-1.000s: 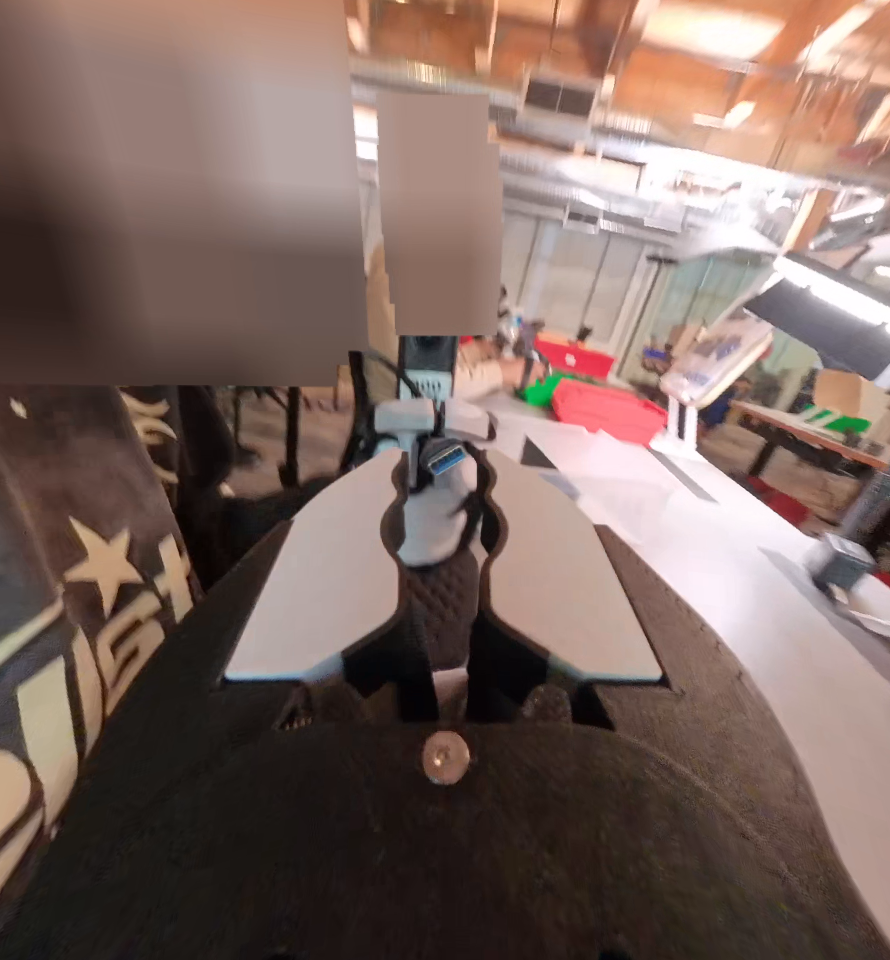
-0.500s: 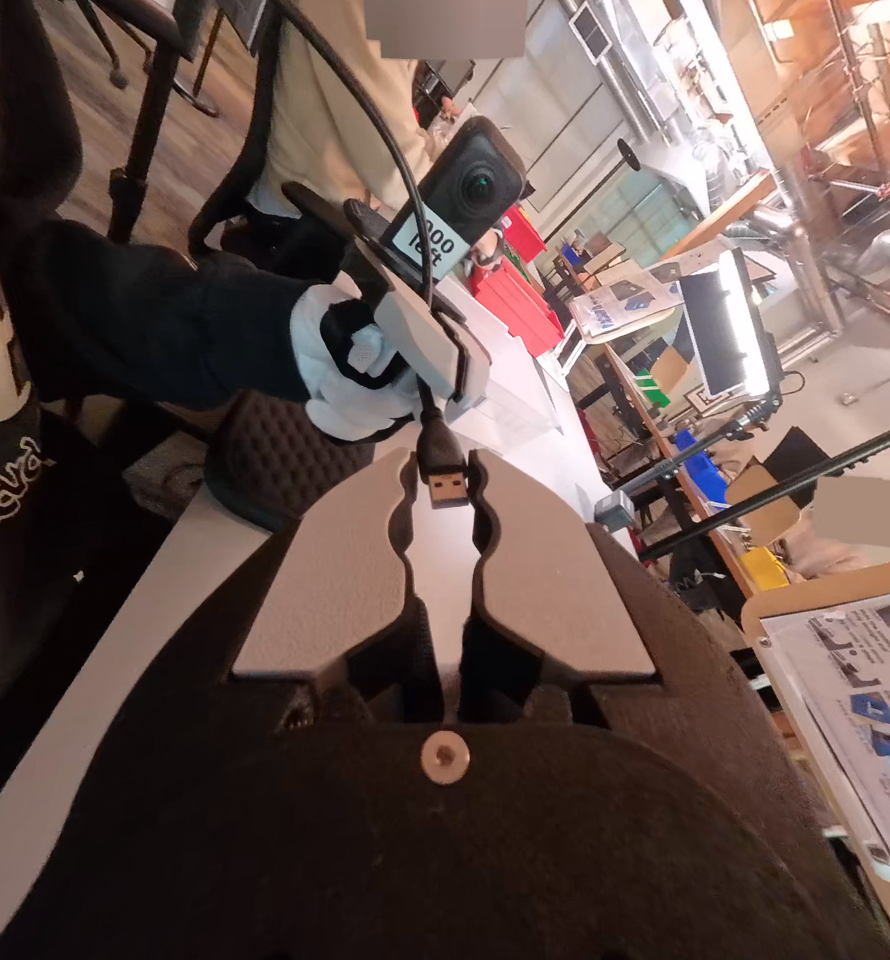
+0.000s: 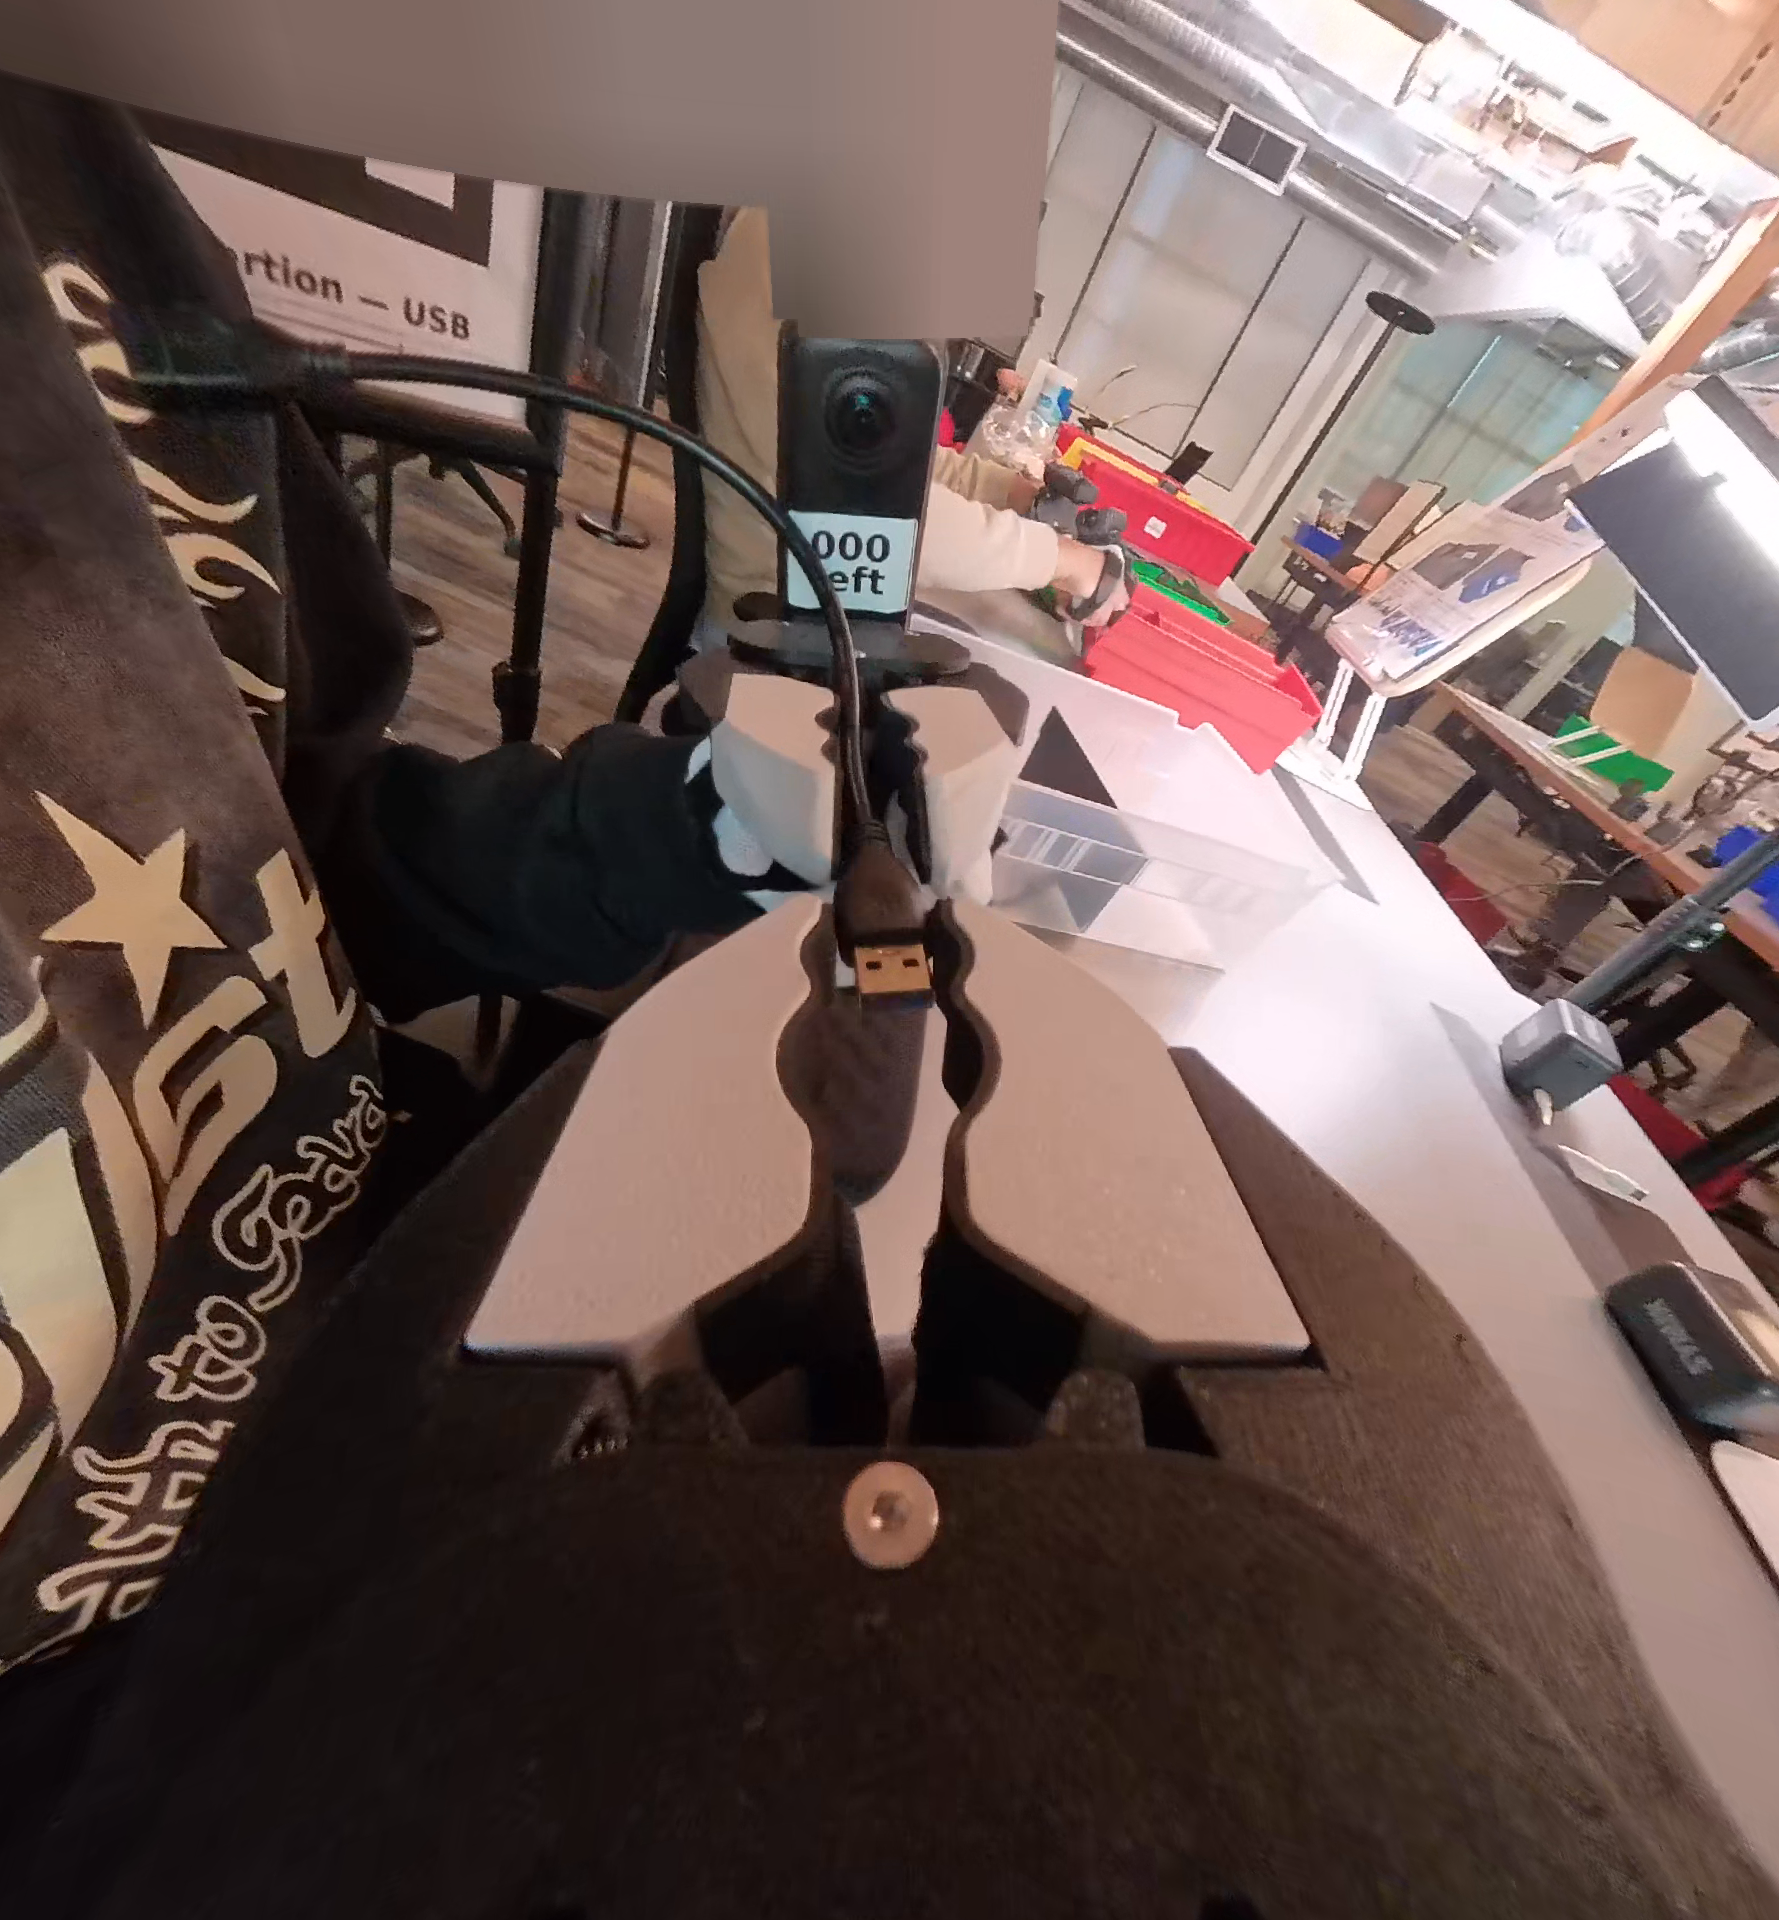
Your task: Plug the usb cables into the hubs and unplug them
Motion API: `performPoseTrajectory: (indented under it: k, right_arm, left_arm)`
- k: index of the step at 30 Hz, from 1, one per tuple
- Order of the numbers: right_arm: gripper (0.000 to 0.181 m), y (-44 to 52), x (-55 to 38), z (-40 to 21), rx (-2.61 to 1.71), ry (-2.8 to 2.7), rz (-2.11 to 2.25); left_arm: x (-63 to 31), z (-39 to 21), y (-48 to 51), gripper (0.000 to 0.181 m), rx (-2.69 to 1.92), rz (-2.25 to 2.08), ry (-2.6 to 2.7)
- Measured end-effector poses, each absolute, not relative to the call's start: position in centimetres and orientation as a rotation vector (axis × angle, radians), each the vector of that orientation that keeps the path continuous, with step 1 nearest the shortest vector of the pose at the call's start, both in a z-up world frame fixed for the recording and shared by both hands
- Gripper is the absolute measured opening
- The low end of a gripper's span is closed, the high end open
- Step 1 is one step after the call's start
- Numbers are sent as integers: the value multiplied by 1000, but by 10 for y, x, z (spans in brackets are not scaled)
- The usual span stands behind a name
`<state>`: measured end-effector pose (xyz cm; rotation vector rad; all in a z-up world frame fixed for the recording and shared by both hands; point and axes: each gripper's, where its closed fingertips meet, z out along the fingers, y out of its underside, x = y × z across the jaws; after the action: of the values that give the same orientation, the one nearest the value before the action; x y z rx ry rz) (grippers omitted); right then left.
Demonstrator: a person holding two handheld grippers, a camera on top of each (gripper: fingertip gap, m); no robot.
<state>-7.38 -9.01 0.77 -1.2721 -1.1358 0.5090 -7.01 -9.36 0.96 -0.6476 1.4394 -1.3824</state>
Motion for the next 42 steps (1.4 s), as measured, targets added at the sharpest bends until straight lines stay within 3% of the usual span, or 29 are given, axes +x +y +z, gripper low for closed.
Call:
performPoseTrajectory:
  k: [22,27,29,34,39,42]
  right_arm:
    - [18,-91,-73,10,-1346,-1079,626]
    - [47,-88,-30,23,-1413,-993,444]
    - [48,-89,5,25,-1485,-928,347]
    - [50,-102,70,-29,-1799,-983,234]
    - [78,-95,111,-109,-2157,-1245,74]
    - [80,-79,133,-132,-2280,-1439,-26]
  left_arm:
    - [-68,12,-96,13,-632,-1359,1397]
    - [-71,8,-86,13,-697,-1419,1353]
    - [-74,5,-81,12,-717,-1443,1335]
    - [-76,0,-77,12,-733,-1518,1306]
    - [-74,-9,-79,12,-738,-1503,1344]
    - [-73,-13,-81,12,-736,-1528,1337]
